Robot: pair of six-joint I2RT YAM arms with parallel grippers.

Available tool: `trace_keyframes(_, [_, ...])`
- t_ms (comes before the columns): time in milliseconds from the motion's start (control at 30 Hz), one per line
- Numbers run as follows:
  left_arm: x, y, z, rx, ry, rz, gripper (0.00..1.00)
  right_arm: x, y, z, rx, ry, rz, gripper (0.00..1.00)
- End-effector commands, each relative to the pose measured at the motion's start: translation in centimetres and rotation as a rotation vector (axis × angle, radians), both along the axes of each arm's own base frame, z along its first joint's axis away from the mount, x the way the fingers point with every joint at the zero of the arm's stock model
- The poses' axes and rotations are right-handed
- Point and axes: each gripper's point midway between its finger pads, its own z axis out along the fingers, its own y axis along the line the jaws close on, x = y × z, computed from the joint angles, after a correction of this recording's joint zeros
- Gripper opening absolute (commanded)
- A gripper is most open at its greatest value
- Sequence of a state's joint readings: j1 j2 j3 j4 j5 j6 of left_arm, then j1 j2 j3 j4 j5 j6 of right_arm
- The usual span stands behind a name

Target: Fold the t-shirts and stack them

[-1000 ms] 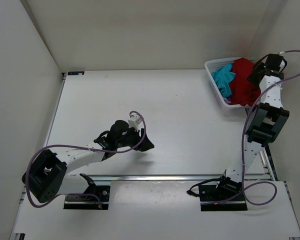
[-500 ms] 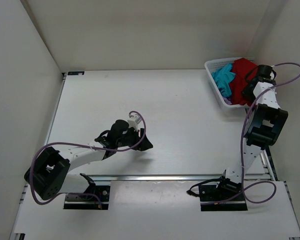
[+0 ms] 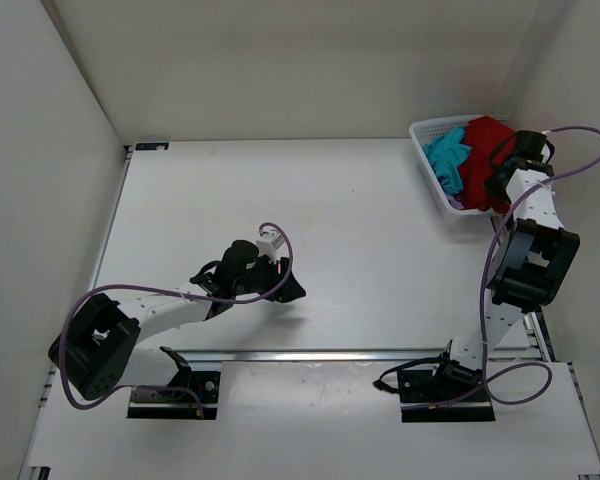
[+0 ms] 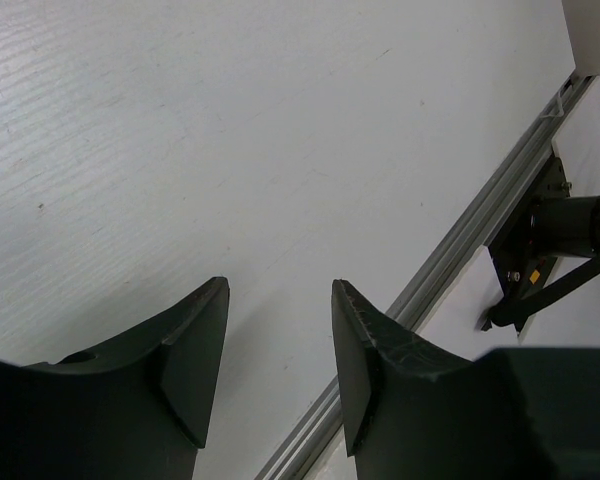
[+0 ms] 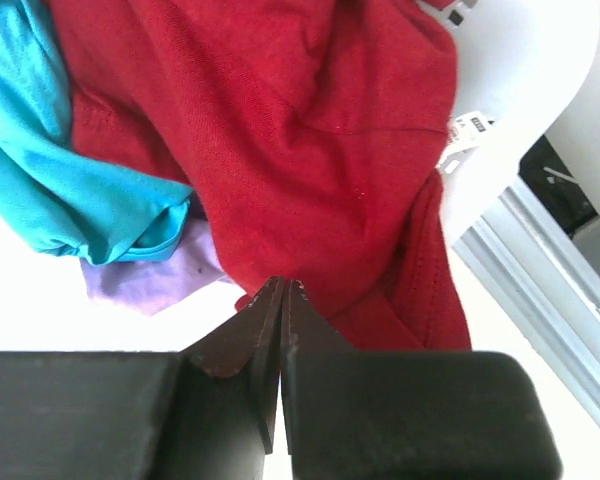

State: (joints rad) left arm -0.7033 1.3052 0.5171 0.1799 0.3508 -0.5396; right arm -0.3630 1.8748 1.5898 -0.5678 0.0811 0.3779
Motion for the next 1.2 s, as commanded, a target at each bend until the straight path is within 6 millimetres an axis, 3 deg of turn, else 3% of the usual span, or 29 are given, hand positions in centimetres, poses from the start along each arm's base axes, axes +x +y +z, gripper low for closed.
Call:
trace_keyframes(0, [0.8, -0.3, 1.3, -0.023, -0.037, 0.004, 0.56, 0.4, -0.2, 2.1, 0.009, -0.072, -0.007, 0.0])
trace_keyframes(33, [0.7, -0.4, 1.4, -0.026, -0.033, 0.0, 0.56, 0.2, -0.3, 2.2, 0.006, -0.066, -0.015, 0.01])
trace_keyframes(100, [0.5, -0.2, 1.0, -0.014, -0.019, 0.004, 0.61, -0.4, -0.8, 3.2, -0.047, -0.049, -0.041, 0.29])
trace_keyframes(167, [0.5, -0.2, 0.9, -0.014, -0.019, 0.004, 0.64, -1.0, -0.8, 5.3, -0.099, -0.088, -0.051, 0.4])
trace_keyframes(200, [0.9, -0.1, 1.2, -0.023, -0.025, 0.011, 0.66, -1.5, -0.6, 5.2, -0.12, -0.085, -0.051, 0.41])
trace_keyframes(267, [0.7, -0.2, 1.2, -0.019, -0.026, 0.007, 0.67, -2.5, -0.4, 6.7, -0.141, -0.13, -0.058, 0.41])
trace_keyframes(367, [0.5, -0.3, 1.3, -0.019, -0.028, 0.003, 0.69, -3.2, 0.0, 6.2, -0.129, -0.122, -0.06, 0.41])
trace_keyframes(567, [0.5, -0.2, 1.2, -0.019, -0.029, 0.001, 0.69, -4.7, 0.8, 3.1, -0.06, -0.084, -0.073, 0.42])
trace_keyframes(700, [0.6, -0.4, 1.5, -0.027, -0.033, 0.003, 0.7, -4.2, 1.3, 1.1, 0.019, -0.064, -0.038, 0.43])
trace_keyframes(733, [0.5, -0.4, 1.5, -0.027, -0.032, 0.002, 0.7, -3.9, 1.1, 1.8, 0.024, -0.074, -0.04, 0.42])
trace_keyframes(833, [0.7, -0.1, 1.2, -0.019, -0.024, 0.014, 0.69, -3.2, 1.3, 1.1, 0.028, -0.064, -0.032, 0.4])
trace_keyframes(967, [0.9, -0.2, 1.2, -0.023, -0.027, 0.009, 0.68, -1.9, 1.6, 2.2, 0.027, -0.108, 0.003, 0.34])
trace_keyframes(1067, [0.9, -0.2, 1.0, -0.02, -0.018, 0.016, 0.66, -0.9, 1.9, 2.6, 0.02, -0.122, 0.036, 0.2])
trace_keyframes(1167, [0.3, -0.6, 0.6, -0.019, 0.002, -0.002, 0.64, -0.5, 1.6, 3.3, -0.036, -0.136, 0.025, 0.19])
